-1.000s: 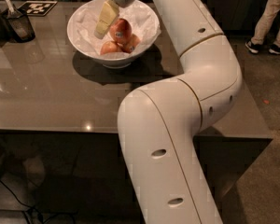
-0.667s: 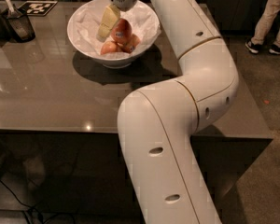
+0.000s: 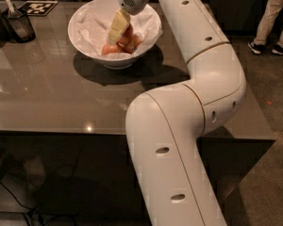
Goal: Pick apple from white bowl
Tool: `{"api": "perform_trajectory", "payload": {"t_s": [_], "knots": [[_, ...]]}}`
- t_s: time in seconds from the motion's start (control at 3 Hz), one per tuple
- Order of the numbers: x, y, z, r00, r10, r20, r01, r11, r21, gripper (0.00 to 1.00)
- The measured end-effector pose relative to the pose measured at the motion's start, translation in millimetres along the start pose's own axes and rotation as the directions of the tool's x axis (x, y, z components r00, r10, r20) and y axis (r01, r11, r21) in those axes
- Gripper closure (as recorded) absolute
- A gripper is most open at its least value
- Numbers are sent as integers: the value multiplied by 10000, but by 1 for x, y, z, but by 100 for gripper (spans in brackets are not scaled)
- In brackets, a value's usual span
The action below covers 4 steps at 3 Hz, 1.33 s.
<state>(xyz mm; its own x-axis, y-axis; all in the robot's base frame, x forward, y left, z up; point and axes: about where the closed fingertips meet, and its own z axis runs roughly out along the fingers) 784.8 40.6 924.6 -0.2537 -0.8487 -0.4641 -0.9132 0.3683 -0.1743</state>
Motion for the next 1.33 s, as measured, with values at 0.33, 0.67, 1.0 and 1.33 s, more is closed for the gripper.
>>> {"api": "perform_trajectory", "payload": {"t_s": [0.33,0.67,1.0,1.33], "knots": [[9,-1,9,10000,-7,-8,7,9998,-182,0],[12,-2,13,10000,-7,-11,7,9997,-243,7],[12,-2,13,10000,-7,-11,7,9997,-242,32],[12,-2,13,10000,-7,-11,7,9997,-242,55]]}}
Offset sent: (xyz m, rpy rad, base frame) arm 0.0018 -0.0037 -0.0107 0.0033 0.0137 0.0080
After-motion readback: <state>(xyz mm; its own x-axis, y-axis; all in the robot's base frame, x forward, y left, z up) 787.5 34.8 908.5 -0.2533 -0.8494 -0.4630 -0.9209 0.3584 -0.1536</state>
